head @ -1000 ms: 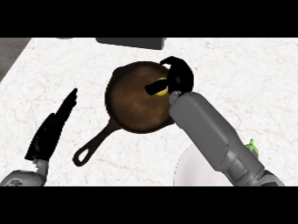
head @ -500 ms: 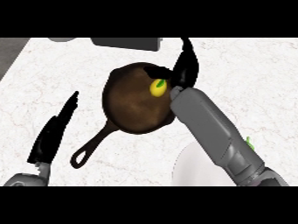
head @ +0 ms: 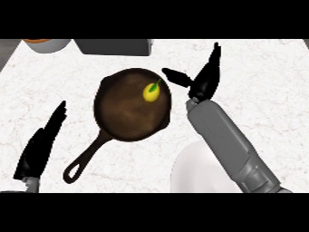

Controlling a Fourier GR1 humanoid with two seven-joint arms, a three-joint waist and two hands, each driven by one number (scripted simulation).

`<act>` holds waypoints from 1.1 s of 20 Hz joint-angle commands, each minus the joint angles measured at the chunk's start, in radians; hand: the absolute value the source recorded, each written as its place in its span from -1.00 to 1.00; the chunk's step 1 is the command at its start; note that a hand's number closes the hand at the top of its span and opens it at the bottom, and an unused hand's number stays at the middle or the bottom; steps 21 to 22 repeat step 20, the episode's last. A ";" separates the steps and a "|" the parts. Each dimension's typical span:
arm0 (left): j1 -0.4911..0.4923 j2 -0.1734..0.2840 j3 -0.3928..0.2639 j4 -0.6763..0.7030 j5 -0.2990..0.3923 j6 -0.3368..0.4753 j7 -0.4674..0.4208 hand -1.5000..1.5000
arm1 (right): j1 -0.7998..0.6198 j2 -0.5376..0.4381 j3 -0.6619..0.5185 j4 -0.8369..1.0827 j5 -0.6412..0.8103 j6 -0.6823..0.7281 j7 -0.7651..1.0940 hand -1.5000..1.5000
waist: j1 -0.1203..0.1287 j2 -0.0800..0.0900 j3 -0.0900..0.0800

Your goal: Pick the lemon from the plate and place it in the pan

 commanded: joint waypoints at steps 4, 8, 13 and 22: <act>0.052 0.015 0.048 -0.007 0.008 -0.010 -0.022 0.00 | 0.286 -0.062 0.089 -0.301 0.093 -0.037 0.023 -1.00 | -0.062 -0.018 -0.002; 0.093 0.025 0.070 -0.026 0.011 -0.019 -0.043 0.00 | 0.490 -0.178 0.104 -0.510 0.118 0.007 0.015 -1.00 | -0.060 -0.017 -0.002; 0.007 0.004 0.079 0.010 0.004 -0.027 0.008 0.00 | 0.749 -0.283 0.112 -0.805 0.100 0.065 -0.001 -1.00 | -0.059 -0.011 -0.002; 0.038 -0.026 0.058 -0.084 -0.051 -0.017 0.065 0.00 | 0.972 -0.394 0.050 -1.062 0.051 0.163 -0.024 -1.00 | -0.044 -0.009 -0.001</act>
